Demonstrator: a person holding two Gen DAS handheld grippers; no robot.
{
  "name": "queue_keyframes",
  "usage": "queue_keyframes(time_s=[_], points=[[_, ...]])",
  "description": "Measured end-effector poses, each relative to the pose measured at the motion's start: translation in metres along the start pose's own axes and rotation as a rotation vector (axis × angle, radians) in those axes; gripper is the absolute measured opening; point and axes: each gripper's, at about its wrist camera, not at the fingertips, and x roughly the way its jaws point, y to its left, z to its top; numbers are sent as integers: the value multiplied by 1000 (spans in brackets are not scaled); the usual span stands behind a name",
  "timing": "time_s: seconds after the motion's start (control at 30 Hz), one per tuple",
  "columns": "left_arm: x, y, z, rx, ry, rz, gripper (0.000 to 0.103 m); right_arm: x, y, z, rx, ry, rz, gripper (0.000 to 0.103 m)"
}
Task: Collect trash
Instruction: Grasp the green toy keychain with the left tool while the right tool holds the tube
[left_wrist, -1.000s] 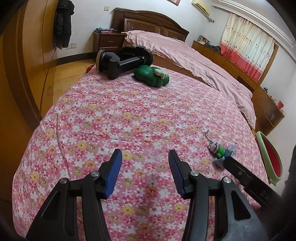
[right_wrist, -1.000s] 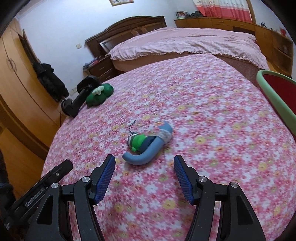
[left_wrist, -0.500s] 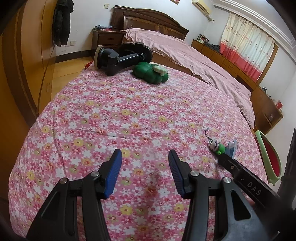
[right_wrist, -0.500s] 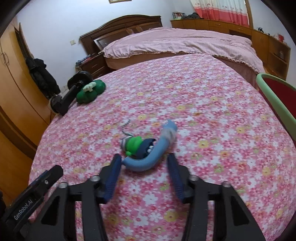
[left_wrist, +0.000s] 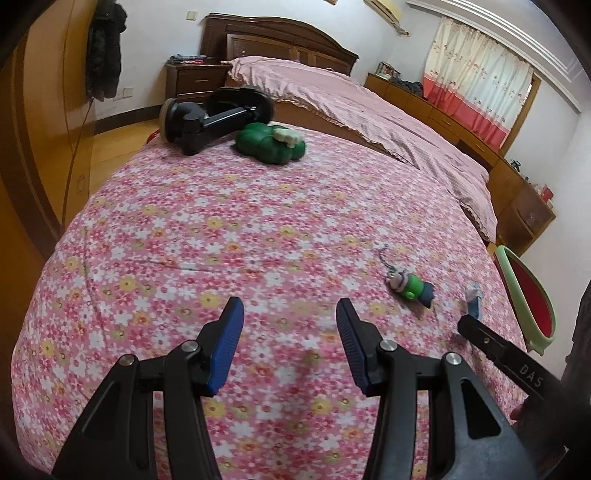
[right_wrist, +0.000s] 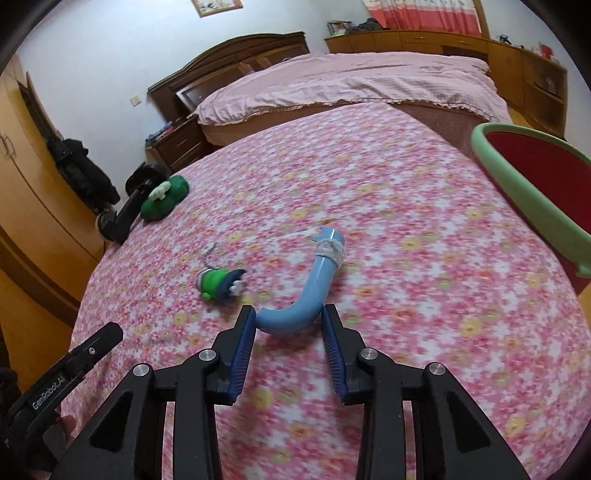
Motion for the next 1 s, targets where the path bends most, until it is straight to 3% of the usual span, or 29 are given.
queue_keyframes(time_s=[0.57, 1.0], points=[[21, -79, 8, 205, 51, -121, 52, -44, -54, 1, 85, -93, 9, 37], [59, -109, 13, 276, 106, -90, 52, -53, -77, 3, 134, -110, 21, 37]])
